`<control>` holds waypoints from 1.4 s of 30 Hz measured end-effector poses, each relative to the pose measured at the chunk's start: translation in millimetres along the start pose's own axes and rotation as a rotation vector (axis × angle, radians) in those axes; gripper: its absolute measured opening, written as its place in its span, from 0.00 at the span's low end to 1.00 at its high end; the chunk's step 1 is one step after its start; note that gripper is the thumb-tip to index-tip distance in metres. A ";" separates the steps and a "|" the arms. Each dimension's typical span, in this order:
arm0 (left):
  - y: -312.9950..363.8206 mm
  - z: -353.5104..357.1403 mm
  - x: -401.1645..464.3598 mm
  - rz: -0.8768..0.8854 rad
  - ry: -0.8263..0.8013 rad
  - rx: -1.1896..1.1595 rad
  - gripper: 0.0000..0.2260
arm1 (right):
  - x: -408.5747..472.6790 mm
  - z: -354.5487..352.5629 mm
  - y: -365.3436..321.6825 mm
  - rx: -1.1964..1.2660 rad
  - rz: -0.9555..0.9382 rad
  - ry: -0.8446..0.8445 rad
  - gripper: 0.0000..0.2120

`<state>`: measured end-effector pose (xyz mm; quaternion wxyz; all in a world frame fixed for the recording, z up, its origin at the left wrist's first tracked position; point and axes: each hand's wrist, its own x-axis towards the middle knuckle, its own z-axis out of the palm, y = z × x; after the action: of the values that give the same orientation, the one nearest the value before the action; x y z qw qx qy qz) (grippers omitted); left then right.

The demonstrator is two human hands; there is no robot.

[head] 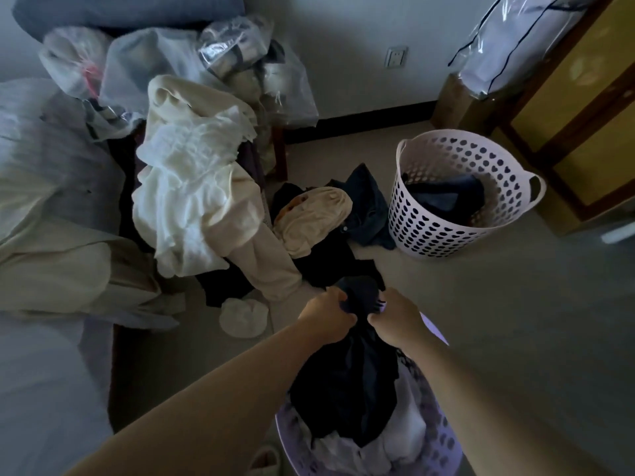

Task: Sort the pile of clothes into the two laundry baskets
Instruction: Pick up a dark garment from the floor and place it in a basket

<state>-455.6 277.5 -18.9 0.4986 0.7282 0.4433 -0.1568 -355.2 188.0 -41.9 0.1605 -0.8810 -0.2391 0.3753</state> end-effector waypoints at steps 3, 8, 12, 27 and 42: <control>-16.9 23.8 42.8 -0.002 -0.003 -0.007 0.21 | 28.7 22.8 23.1 -0.022 0.012 0.031 0.05; -43.2 55.8 107.3 0.033 -0.023 0.105 0.27 | 72.9 54.8 49.6 0.007 0.014 -0.014 0.20; -56.3 74.8 147.1 0.037 -0.022 0.212 0.29 | 99.9 76.4 56.2 0.020 -0.037 -0.029 0.23; -54.4 105.6 150.7 0.112 0.059 0.311 0.12 | 104.7 77.8 72.9 0.015 -0.137 0.031 0.31; -73.6 120.6 93.2 0.060 -0.214 0.381 0.23 | 39.0 90.2 116.3 -0.551 0.078 -0.438 0.21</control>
<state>-436.9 226.8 -179.2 0.4006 0.8013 0.3285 -0.2992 -363.2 121.5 -178.6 -0.1528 -0.7983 -0.3264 0.4826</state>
